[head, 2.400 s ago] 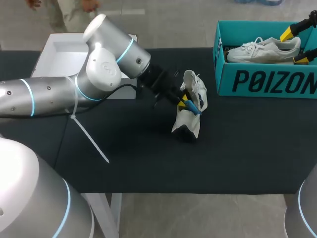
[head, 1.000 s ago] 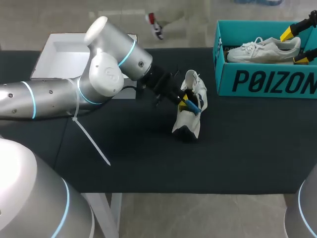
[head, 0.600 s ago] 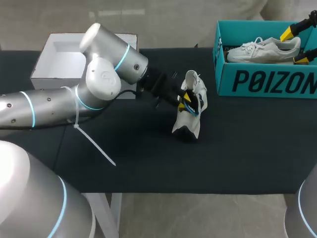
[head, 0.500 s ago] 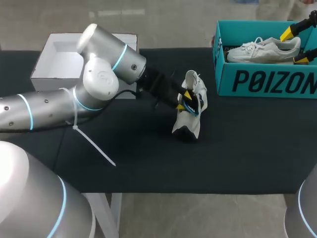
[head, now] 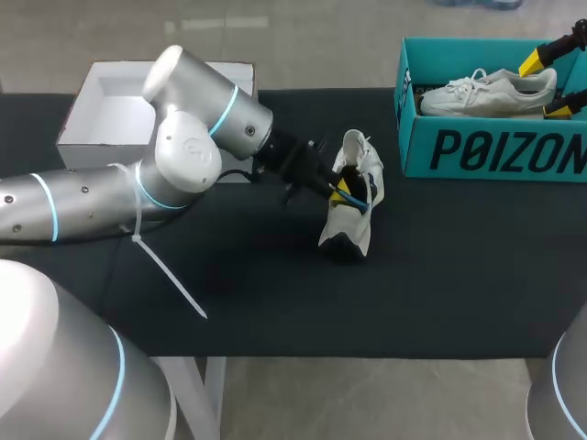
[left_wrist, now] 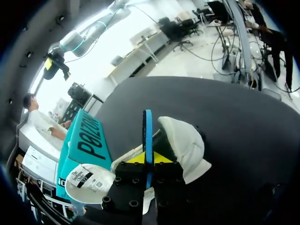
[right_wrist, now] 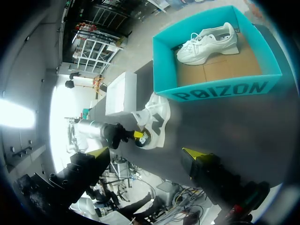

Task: Take the shoe out of the shoebox, open the shoe tongue, remove and reinsert the insole, then place the shoe into the shoebox

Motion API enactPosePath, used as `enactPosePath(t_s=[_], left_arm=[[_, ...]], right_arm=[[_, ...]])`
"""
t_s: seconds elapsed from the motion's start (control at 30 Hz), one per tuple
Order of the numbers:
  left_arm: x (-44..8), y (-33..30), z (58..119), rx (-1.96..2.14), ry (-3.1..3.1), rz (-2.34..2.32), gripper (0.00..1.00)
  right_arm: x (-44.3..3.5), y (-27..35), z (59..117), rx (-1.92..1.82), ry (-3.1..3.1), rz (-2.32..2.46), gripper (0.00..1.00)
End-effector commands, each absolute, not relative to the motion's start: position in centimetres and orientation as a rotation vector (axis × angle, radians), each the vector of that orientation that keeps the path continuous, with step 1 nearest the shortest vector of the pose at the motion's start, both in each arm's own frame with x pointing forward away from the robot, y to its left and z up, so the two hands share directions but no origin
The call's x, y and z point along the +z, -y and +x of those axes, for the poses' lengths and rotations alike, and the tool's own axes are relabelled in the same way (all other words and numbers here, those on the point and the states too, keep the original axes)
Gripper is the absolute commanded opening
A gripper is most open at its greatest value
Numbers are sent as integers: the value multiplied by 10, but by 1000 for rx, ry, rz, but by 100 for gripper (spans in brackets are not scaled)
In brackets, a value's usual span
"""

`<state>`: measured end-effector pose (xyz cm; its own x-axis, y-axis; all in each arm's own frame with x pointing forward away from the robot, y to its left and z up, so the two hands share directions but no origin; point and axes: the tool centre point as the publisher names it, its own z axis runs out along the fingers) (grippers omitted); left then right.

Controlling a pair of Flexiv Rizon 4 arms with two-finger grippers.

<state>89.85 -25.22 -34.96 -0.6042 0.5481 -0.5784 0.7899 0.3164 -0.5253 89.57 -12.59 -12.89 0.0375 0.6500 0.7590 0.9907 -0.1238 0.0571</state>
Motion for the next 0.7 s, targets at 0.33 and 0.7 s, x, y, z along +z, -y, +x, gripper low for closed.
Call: enactPosePath(t_s=[0.33,0.7], left_arm=[[-368,252,925,-1141,-2317,1110,0],[-340,248,891,-1302,-2279,1143,35]], right_arm=[[-129,126,895,-894,1655,-1829,100],[-129,126,895,-894,1655,-1829,100]])
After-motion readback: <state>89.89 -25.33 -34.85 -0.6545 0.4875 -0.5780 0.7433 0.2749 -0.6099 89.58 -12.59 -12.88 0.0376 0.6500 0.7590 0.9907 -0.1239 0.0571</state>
